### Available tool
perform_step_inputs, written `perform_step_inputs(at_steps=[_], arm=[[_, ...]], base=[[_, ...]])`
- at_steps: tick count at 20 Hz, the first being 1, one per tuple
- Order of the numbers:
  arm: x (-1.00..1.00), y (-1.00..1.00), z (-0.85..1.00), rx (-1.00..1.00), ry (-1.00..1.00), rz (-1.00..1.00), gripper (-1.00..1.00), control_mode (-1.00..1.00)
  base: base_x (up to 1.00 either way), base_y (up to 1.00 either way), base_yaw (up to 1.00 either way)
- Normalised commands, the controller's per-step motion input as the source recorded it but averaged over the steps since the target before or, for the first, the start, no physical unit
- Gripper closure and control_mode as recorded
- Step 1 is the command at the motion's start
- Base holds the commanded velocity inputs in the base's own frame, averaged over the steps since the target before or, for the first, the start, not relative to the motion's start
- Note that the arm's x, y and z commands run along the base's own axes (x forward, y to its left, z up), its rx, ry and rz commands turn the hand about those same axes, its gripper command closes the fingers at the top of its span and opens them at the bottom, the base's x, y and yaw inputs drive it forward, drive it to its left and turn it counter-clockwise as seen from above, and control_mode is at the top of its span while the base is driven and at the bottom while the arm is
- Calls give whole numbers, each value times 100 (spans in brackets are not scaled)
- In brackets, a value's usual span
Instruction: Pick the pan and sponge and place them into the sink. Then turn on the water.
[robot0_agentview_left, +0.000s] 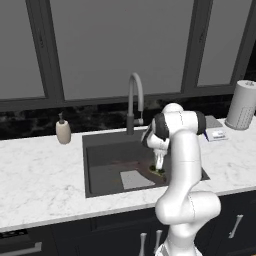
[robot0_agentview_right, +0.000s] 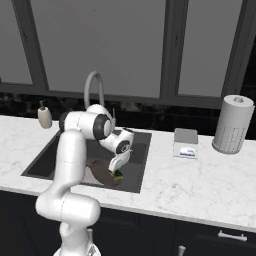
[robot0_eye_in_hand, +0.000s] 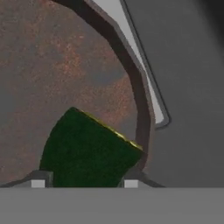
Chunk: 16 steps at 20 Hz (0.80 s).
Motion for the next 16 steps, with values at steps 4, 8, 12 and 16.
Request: perform_step_inputs(at_steps=[4, 8, 12, 16], arm=[[10, 16, -9, 1, 0, 0, -100, -100], [0, 16, 0, 0, 0, 0, -100, -100], [-14, 16, 19, 0, -7, 0, -100, -100], [-16, 15, 70, 0, -9, 0, -100, -100]], base=[[0, 0, 0], [0, 0, 0], [0, 0, 0], [0, 0, 0]])
